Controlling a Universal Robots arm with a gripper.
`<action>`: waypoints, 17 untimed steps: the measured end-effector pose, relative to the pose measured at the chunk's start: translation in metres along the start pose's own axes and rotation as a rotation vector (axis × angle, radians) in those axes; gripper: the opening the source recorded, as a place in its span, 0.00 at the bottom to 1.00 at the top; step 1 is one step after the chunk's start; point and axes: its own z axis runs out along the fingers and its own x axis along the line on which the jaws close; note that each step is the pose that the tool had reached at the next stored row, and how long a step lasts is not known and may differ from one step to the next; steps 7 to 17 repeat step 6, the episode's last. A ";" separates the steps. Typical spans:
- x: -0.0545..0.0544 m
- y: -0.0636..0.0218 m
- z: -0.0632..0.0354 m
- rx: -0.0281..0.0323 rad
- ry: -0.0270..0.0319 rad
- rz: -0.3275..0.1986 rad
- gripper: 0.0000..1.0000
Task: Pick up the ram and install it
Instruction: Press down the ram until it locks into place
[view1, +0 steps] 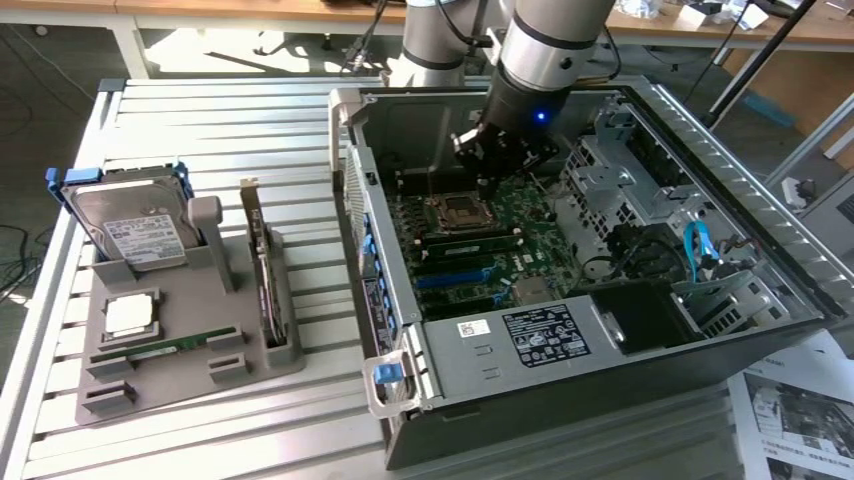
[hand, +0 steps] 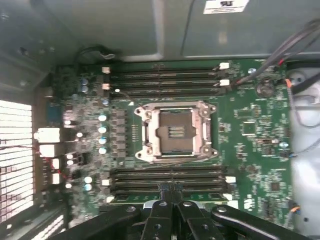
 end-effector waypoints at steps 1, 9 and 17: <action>0.000 0.0000 0.0001 -0.0004 -0.0110 -0.001 0.11; 0.000 0.0000 0.0001 -0.0004 -0.0143 -0.001 0.11; 0.000 0.0000 0.0001 -0.0004 -0.0143 -0.001 0.11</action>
